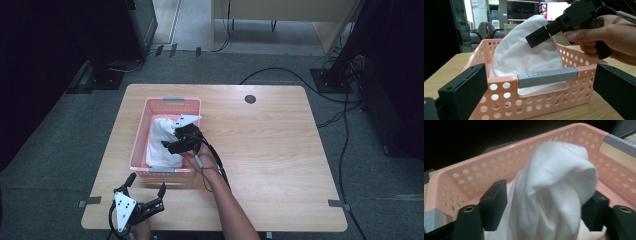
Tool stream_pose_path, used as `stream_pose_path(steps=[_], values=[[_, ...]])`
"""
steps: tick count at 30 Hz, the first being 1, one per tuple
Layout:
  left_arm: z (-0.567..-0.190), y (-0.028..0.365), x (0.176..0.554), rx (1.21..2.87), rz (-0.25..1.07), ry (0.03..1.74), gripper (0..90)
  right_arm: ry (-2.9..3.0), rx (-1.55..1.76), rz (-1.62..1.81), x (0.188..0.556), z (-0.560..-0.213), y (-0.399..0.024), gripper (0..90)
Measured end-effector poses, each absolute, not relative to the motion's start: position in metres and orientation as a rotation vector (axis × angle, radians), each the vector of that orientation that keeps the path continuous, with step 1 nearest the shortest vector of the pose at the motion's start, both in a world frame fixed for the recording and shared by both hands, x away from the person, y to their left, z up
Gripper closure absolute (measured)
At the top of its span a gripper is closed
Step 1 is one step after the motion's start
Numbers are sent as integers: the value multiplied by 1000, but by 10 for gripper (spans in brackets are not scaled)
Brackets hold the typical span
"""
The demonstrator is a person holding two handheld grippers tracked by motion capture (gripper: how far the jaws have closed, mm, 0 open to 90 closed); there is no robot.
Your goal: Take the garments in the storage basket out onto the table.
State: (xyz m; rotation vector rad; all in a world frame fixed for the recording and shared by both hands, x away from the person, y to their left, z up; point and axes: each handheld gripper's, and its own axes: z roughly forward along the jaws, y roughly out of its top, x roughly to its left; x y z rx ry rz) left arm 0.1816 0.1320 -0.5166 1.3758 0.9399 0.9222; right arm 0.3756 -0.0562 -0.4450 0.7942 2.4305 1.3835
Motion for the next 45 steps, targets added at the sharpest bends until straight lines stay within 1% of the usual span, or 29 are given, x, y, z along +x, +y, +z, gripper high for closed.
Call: stream_pose_path(steps=[2,3,4,5,7,8,9,10,12,13,14,15,17,18,20,21,24,45], values=[[-517,132,182,1376,922,940,0,2425,789,1374,375,-444,-56,329],[-517,132,182,1376,922,941,0,2425,789,1374,375,-444,-56,400],[-517,132,182,1376,922,941,0,2425,789,1374,375,-444,-56,400],[-517,132,182,1376,921,941,0,2420,786,1361,375,-443,-56,438],[-517,132,182,1376,921,941,0,2413,789,1341,374,-443,-56,438],[-517,132,182,1375,921,942,0,2413,789,1341,374,-443,-56,498],[-517,132,182,1375,921,942,0,2413,789,1341,374,-443,-56,498],[-517,132,182,1374,921,941,0,2412,789,1333,374,-443,-56,542],[-517,132,182,1374,921,941,0,2409,788,1316,373,-442,-55,542],[-517,132,182,1373,921,942,0,2409,788,1316,373,-442,-55,593],[-517,132,182,1373,921,942,0,2409,788,1316,373,-442,-55,593],[-517,132,182,1373,921,942,0,2412,788,1312,373,-442,-55,620],[-517,132,182,1373,921,942,0,2412,781,1303,372,-441,-54,620],[-517,132,182,1373,921,942,0,2412,781,1303,372,-441,-54,647],[-517,132,182,1373,921,942,0,2410,792,1298,371,-441,-54,647],[-517,132,182,1374,922,942,0,2411,796,1299,371,-441,-55,668],[-517,132,182,1374,922,942,0,2408,810,1298,370,-440,-55,679],[-517,131,182,1377,923,950,0,2377,824,1337,361,-430,-57,693]])
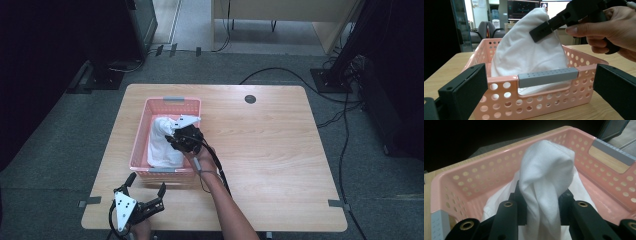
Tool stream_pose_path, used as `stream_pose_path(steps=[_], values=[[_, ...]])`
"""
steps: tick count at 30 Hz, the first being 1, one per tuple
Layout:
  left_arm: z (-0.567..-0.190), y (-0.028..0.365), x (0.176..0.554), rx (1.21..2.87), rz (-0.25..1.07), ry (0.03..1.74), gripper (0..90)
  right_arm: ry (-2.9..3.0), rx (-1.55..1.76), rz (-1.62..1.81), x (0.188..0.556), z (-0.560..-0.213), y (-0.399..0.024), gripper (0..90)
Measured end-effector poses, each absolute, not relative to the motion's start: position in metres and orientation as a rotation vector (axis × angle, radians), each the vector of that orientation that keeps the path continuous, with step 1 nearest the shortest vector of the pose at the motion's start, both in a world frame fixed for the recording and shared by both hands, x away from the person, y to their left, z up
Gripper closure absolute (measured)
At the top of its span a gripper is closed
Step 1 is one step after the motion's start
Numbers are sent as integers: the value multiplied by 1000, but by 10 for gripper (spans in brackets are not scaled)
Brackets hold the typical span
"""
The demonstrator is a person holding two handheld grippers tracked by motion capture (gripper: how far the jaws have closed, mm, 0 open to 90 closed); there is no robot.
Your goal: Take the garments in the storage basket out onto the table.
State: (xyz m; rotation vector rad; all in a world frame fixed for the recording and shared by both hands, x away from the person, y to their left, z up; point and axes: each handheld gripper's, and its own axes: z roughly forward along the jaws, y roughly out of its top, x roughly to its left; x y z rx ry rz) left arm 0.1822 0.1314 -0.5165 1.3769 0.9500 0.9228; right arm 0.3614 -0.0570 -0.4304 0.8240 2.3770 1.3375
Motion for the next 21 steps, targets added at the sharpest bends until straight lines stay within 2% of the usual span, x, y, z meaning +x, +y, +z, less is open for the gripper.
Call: stream_pose_path(steps=[21], values=[[-516,131,183,1383,930,963,0,2311,812,1406,350,-410,-66,698]])
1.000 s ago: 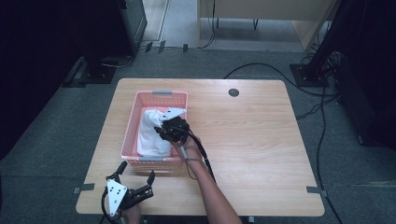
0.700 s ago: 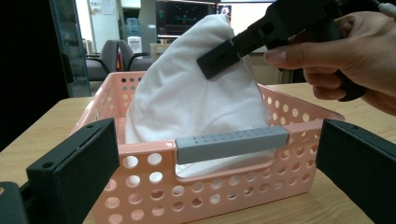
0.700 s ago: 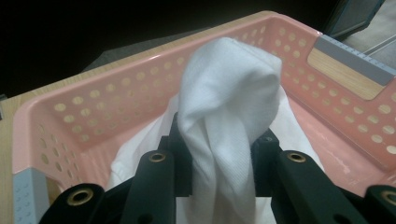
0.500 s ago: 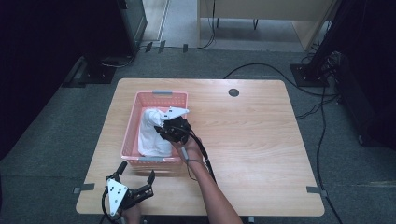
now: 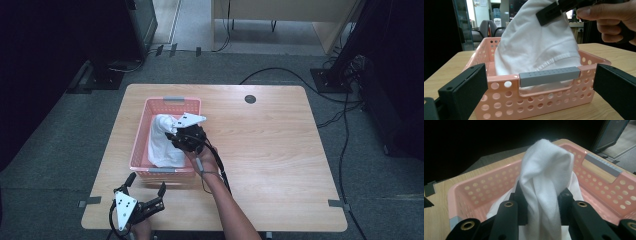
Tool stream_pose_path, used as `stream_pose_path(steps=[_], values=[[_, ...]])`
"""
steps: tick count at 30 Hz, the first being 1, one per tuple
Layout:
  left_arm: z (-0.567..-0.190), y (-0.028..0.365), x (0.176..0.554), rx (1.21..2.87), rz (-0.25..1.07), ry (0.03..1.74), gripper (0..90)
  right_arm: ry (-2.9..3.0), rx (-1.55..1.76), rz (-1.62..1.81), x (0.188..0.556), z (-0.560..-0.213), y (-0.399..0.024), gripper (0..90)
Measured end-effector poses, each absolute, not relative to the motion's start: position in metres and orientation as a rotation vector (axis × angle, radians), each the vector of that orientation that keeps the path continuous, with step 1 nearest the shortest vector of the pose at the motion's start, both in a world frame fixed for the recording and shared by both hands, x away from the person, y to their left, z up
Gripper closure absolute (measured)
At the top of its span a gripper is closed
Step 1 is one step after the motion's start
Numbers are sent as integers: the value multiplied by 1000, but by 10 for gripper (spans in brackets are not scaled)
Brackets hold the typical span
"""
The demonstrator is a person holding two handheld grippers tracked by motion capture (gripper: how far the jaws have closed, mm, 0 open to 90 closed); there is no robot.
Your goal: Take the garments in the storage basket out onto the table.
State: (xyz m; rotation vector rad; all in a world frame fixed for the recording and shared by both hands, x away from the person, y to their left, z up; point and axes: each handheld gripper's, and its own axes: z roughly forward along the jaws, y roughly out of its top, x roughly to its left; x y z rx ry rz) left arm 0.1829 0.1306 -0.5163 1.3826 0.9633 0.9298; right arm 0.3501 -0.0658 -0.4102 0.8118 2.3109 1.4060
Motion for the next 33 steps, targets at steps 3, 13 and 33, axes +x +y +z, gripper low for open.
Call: stream_pose_path(steps=[3,13,33], values=[[-516,131,183,1383,929,965,0,2303,802,1430,348,-406,-67,700],[-516,131,183,1389,932,967,0,2279,790,1452,343,-396,-70,701],[-516,130,183,1392,937,972,0,2196,773,1511,331,-372,-82,705]])
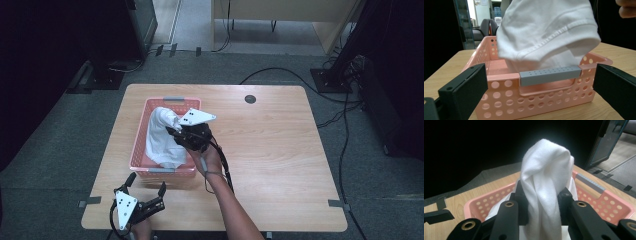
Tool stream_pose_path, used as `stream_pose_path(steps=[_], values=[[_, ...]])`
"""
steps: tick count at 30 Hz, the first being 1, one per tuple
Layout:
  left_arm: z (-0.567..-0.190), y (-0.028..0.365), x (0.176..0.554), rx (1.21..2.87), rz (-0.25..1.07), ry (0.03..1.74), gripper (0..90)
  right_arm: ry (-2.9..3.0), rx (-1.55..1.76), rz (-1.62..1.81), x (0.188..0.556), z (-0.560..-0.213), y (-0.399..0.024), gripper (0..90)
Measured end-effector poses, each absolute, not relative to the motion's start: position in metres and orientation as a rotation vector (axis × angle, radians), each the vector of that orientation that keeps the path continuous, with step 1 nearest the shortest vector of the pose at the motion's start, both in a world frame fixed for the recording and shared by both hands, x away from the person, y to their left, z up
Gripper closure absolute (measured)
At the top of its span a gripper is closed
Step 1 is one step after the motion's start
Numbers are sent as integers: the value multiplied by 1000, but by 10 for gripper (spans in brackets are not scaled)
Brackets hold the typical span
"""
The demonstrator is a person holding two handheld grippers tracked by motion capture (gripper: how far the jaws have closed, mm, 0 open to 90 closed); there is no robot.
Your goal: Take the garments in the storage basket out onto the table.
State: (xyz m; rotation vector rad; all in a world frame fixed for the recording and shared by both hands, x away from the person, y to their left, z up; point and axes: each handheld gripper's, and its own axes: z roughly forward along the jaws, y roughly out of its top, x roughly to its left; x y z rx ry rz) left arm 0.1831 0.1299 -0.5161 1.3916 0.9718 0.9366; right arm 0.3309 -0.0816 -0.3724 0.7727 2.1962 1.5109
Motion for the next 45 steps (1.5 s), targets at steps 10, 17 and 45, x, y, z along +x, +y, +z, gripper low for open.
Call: stream_pose_path(steps=[10,17,45], values=[[-516,130,183,1395,938,972,0,2129,747,1559,321,-352,-88,705],[-516,129,183,1396,940,969,0,2104,731,1568,315,-340,-95,706],[-516,129,183,1391,942,977,0,1983,736,1594,290,-311,-137,707]])
